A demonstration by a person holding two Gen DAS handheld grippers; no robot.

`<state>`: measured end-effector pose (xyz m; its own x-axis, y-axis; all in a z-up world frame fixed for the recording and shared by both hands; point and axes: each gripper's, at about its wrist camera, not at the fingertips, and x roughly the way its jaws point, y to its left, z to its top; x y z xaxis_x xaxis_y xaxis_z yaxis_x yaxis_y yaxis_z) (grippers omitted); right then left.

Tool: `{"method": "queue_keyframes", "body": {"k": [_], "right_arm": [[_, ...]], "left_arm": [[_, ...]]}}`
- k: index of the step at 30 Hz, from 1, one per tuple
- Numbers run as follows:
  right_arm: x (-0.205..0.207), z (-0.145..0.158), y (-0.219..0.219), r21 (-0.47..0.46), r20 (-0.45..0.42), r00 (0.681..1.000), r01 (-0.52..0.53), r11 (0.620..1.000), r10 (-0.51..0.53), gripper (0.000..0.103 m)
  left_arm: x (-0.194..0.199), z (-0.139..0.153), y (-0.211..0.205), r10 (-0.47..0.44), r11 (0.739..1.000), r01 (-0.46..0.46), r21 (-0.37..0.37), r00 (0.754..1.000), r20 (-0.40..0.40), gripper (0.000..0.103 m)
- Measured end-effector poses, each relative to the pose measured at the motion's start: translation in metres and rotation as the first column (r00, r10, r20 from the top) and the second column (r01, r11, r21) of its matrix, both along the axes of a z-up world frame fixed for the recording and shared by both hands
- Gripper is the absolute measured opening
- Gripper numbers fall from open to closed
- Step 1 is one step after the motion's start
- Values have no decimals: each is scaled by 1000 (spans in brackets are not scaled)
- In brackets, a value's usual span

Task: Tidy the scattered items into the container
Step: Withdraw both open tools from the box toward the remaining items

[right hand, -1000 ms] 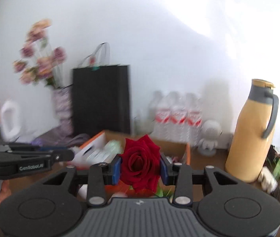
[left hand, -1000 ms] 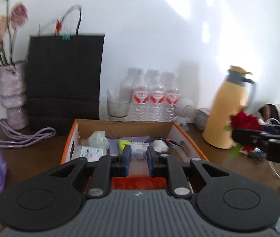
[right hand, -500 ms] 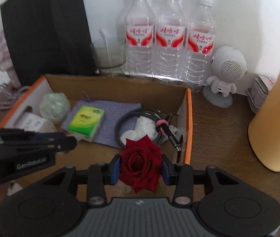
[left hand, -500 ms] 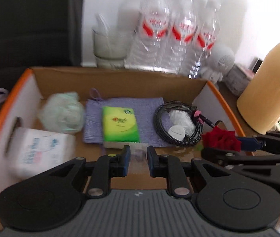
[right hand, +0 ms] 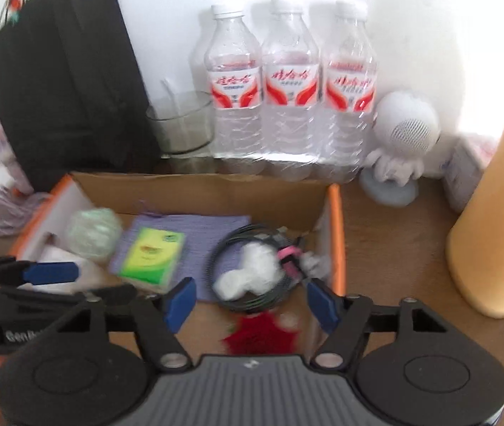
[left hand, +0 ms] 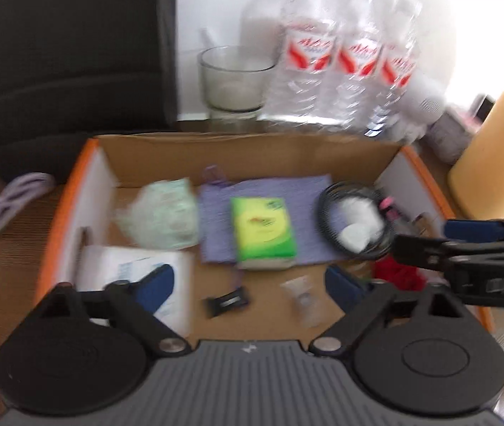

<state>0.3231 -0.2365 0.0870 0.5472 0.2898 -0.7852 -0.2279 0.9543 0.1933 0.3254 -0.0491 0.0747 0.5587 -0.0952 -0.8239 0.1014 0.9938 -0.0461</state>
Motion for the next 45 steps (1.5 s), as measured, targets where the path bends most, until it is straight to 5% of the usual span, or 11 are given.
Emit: {"method": "queue_keyframes", "body": {"k": [6, 12, 15, 18, 22, 24, 28, 32, 39, 45], "right_arm": [[4, -5, 7, -37, -213, 977, 13, 999, -20, 84], [-14, -1, 20, -99, -286, 957, 18, 995, -46, 85], [-35, 11, 24, -117, -196, 979, 32, 993, -55, 85], [-67, 26, 25, -103, 27, 997, 69, 992, -67, 85], [-114, 31, 23, -21, 377, 926, 23, 1000, -13, 86], [-126, 28, 22, -8, 427, 904, 39, 999, -32, 86], [-147, 33, 17, 34, 485, 872, 63, 997, -72, 86], [-180, 34, 9, 111, 540, 835, 55, 992, -107, 86], [-282, 5, 1, 118, 515, 844, 104, 987, -151, 86], [-360, -46, -9, 102, 427, 897, 81, 991, -117, 86]], "left_arm": [[-18, 13, 11, 30, 991, -21, 133, 997, -69, 103], [-30, 18, 26, 79, 990, -66, 126, 991, -104, 103], [-49, 27, 28, 95, 987, -94, 134, 995, -3, 103], [-85, 44, 29, 97, 985, -128, 117, 967, 234, 103], [-130, 56, 29, 50, 984, -128, 124, 867, 497, 103], [-144, 61, 31, 50, 984, -137, 115, 828, 558, 103], [-167, 65, 34, 58, 990, -124, 67, 790, 610, 103], [-196, 56, 32, 78, 988, -140, 58, 798, 598, 103], [-301, 18, 37, 93, 991, -131, 27, 820, 565, 103], [-365, -37, 52, 100, 995, -85, -54, 907, 410, 103]]}}
